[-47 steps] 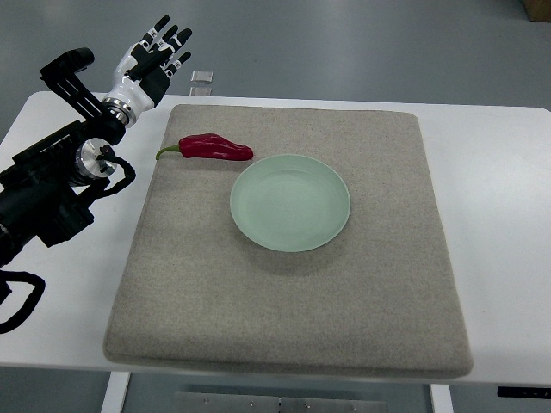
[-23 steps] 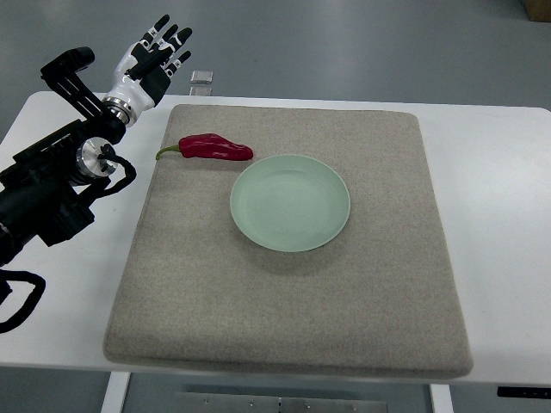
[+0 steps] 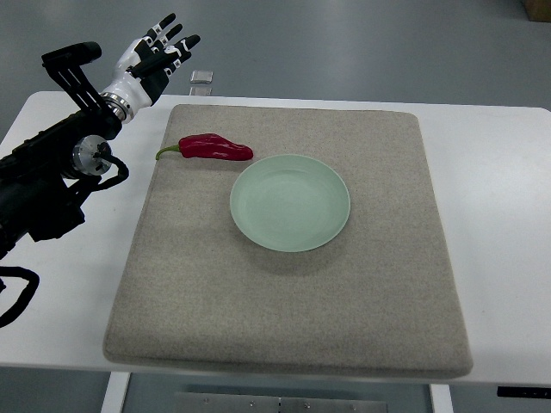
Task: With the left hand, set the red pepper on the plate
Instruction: 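Reach the left hand forward and down over the red chili pepper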
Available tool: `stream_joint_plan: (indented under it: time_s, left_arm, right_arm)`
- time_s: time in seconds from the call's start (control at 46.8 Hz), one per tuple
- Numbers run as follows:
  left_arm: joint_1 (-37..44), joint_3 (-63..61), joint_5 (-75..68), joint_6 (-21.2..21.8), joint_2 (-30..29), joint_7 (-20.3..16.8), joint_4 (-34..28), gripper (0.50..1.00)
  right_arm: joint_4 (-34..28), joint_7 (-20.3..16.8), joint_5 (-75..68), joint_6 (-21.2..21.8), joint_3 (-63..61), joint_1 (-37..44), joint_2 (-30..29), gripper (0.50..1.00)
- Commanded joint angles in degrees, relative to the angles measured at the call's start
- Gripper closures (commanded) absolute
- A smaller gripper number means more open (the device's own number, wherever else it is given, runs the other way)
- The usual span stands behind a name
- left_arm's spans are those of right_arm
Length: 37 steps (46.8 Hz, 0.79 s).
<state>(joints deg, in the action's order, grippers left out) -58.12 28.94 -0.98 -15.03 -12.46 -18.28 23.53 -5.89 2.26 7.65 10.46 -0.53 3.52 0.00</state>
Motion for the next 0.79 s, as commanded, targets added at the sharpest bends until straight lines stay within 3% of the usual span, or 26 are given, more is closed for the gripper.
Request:
stream_joint_plan:
  time_s: [0.0,0.769]
  left_arm:
    - [0.1,0.0,-5.7,0.0,0.1,0.1,0.5,0.519]
    - [-3.5,-3.6,-51.8,0.0,-0.1,0.1,1.0,0.514]
  right_arm:
    - [0.0,0.0,0.0,0.0,0.0,0.0,0.0,0.57]
    - [0.0,-0.1,0.0,0.0,0.0,0.0,0.0,0.572]
